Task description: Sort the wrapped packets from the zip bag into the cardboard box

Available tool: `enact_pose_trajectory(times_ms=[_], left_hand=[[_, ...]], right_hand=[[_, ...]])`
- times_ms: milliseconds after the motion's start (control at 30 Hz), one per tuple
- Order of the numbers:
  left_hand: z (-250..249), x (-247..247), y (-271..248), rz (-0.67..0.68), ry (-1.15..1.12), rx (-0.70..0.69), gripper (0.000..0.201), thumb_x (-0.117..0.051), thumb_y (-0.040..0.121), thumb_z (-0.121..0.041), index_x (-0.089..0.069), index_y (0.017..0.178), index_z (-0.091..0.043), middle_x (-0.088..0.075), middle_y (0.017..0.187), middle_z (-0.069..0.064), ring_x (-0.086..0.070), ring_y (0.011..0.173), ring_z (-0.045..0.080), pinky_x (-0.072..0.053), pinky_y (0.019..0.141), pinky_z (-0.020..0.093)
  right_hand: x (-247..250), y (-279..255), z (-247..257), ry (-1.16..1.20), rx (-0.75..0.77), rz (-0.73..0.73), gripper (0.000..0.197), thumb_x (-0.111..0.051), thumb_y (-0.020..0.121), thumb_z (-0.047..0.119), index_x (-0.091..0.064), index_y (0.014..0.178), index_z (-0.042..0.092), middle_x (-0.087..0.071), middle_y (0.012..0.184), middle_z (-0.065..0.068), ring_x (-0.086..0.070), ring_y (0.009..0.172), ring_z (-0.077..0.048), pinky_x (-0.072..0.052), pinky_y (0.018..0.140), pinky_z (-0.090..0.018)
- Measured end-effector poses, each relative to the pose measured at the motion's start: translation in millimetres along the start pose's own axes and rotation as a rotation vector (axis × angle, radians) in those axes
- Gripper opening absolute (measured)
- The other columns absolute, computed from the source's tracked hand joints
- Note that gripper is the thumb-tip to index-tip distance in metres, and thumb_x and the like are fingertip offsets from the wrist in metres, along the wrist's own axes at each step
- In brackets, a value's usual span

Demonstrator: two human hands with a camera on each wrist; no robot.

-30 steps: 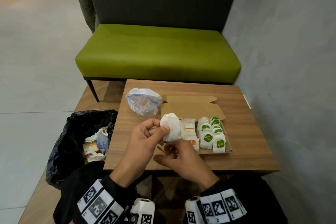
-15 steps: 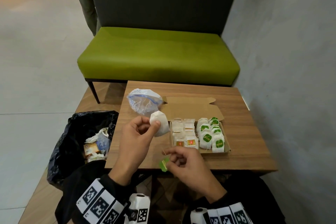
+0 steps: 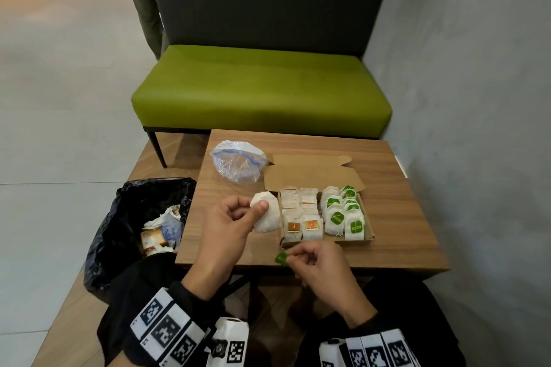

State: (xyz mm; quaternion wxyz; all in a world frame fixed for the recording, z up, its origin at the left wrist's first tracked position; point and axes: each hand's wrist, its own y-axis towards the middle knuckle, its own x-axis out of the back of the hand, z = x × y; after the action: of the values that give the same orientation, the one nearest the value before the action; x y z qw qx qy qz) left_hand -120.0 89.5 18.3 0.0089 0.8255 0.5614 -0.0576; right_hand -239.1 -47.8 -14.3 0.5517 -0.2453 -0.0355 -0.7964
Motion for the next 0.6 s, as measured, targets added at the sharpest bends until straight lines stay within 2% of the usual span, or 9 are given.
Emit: enact_pose_trajectory(times_ms=[100,200,267,367,467,500,600], left_hand=[[2.9,-2.5,-10.3,0.043,-0.041,0.073,0.010,-0.070,0.086,-0.012,-0.070,0.088,-0.002,-0.075,0.073,0.009,-0.070,0.064,0.009,-0.051,0.056,0.015],[11.8,-7.2,-20.2,0.146,-0.035,0.178,0.014,-0.071,0.084,-0.014,-0.070,0.089,0.000,-0.075,0.078,0.015,-0.070,0.066,0.015,-0.052,0.057,0.019],[17.2,-11.3,-26.9,0.187,0.016,0.196,0.014,-0.073,0.084,-0.015,-0.072,0.088,-0.001,-0.075,0.078,0.017,-0.069,0.067,0.016,-0.053,0.060,0.021],[21.5,-15.3,-31.9,0.206,0.076,0.200,0.013,-0.075,0.084,-0.018,-0.075,0.086,-0.006,-0.075,0.076,0.016,-0.069,0.068,0.019,-0.054,0.064,0.026],[23.1,-17.0,-33.0,0.216,0.085,0.201,0.013,-0.076,0.083,-0.018,-0.074,0.083,-0.005,-0.074,0.073,0.017,-0.068,0.065,0.019,-0.054,0.063,0.027],[22.9,-17.5,-33.3,0.226,0.084,0.200,0.013,-0.077,0.083,-0.018,-0.075,0.084,-0.005,-0.074,0.074,0.017,-0.068,0.066,0.019,-0.054,0.064,0.027],[24.5,-19.4,-33.1,0.245,0.108,0.201,0.015,-0.077,0.082,-0.019,-0.075,0.084,-0.005,-0.074,0.078,0.018,-0.070,0.071,0.021,-0.055,0.069,0.031]], right_hand=[[1.2,2.9,-0.6,0.148,-0.058,-0.090,0.008,-0.068,0.091,0.011,-0.073,0.093,0.017,-0.074,0.069,-0.001,-0.069,0.058,-0.014,-0.055,0.061,-0.022],[1.6,8.3,1.9,0.318,-0.031,-0.193,0.016,-0.066,0.091,0.003,-0.076,0.101,0.010,-0.078,0.084,-0.002,-0.075,0.078,-0.018,-0.060,0.073,-0.027],[1.5,10.0,6.3,0.428,-0.010,-0.244,0.016,-0.064,0.093,0.005,-0.077,0.102,0.010,-0.078,0.092,-0.002,-0.075,0.088,-0.018,-0.060,0.079,-0.031],[3.5,9.6,16.1,0.565,0.026,-0.297,0.015,-0.069,0.089,0.002,-0.076,0.099,0.011,-0.078,0.088,-0.006,-0.074,0.086,-0.018,-0.059,0.078,-0.029],[2.6,9.1,20.2,0.606,0.076,-0.310,0.030,-0.071,0.084,-0.005,-0.072,0.106,0.014,-0.076,0.075,-0.005,-0.070,0.075,-0.010,-0.056,0.075,-0.020],[1.6,9.2,20.8,0.607,0.086,-0.315,0.031,-0.071,0.083,-0.006,-0.071,0.106,0.015,-0.076,0.074,-0.005,-0.070,0.074,-0.010,-0.056,0.075,-0.020],[0.2,7.7,20.3,0.601,0.116,-0.334,0.021,-0.071,0.082,-0.008,-0.075,0.092,0.010,-0.077,0.081,-0.009,-0.074,0.079,-0.020,-0.057,0.073,-0.028]])
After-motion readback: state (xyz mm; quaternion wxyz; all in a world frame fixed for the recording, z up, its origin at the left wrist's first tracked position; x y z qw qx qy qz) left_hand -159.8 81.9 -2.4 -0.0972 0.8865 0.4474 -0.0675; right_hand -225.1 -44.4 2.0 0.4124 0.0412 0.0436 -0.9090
